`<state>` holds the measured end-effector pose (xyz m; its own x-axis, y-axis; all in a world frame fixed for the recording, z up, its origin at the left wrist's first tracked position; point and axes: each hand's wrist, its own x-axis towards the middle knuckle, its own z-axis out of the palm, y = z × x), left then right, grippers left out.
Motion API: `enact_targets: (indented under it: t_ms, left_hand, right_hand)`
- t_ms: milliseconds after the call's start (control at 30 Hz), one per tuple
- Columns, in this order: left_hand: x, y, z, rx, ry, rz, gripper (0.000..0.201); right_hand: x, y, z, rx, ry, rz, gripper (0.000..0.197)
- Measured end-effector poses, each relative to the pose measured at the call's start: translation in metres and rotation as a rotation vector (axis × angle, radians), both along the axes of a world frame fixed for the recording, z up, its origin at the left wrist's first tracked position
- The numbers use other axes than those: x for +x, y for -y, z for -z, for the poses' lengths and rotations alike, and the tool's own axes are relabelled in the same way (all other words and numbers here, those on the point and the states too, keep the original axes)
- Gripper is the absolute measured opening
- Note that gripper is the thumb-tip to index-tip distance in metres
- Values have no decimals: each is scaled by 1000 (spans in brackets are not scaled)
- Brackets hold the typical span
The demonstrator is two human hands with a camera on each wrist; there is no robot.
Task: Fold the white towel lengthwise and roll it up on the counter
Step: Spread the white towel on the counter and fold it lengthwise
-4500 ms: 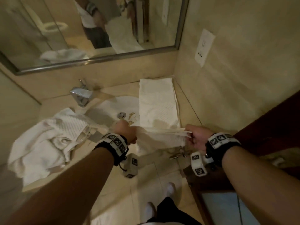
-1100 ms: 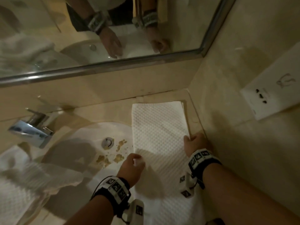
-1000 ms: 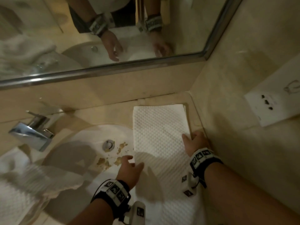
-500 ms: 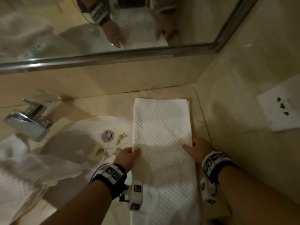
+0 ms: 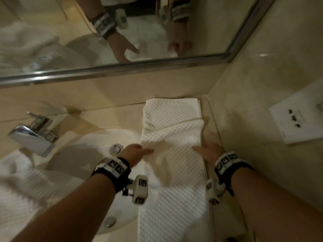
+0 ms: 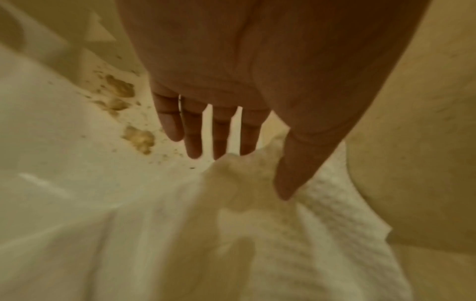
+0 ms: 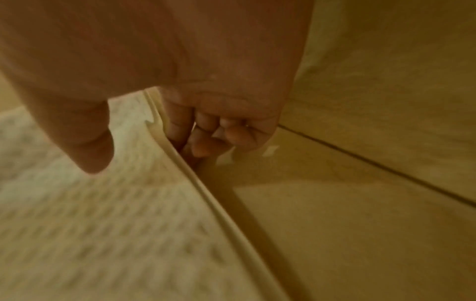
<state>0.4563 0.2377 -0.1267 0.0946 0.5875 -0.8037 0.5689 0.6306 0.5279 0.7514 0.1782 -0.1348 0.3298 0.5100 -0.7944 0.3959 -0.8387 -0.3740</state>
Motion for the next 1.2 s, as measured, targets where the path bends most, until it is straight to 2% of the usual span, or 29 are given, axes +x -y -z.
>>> enact_targets:
  t_ms: [100,133,200,300,400,500,567,633,733,767,833,900,1000,1100,1200]
  left_hand:
    - [-11,27,26,-53,-142,173,36]
    - [-13,32,31,-56,-179,228,36]
    - [-14,37,40,-45,-185,232,29]
    - [-9,37,39,-124,-75,31,39]
    - [-8,34,36,-216,-5,-26,48]
    - [-4,34,24,-253,250,-174,31]
    - [1,31,7,-191,380,-263,23]
    - [7,22,-9,-59,385,-297,18]
    - [17,-2,-33,119,478,-499,12]
    - [20,-11,-40,163,543,-581,23]
    - [22,-20,-50,203,563,-646,49]
    - [20,-15,-52,191,379,-586,55]
    - [17,26,-43,143,97,-268,28]
    - [15,83,-30,52,39,34,22]
    - [23,135,-21,-9,57,258,20]
  right_hand:
    - [-1,31,7,-16,55,-172,55]
    - [-1,35,9,-13,76,-193,53]
    - [-3,35,9,-11,94,-179,54]
    - [-5,33,4,46,80,-173,47]
    - [-2,37,3,83,87,-176,42]
    - [1,42,2,70,87,-142,44]
    - [5,38,-3,85,119,-130,46]
    - [9,24,-16,139,149,-110,44]
    - [15,-1,-40,346,115,130,18]
    - [15,-8,-48,422,114,226,10]
    - [14,-10,-57,500,106,329,19]
    - [11,0,-56,451,138,301,38]
    - [4,47,-40,237,254,56,23]
    - [-2,102,-16,128,282,-36,7]
    - [-14,137,2,162,247,-87,12]
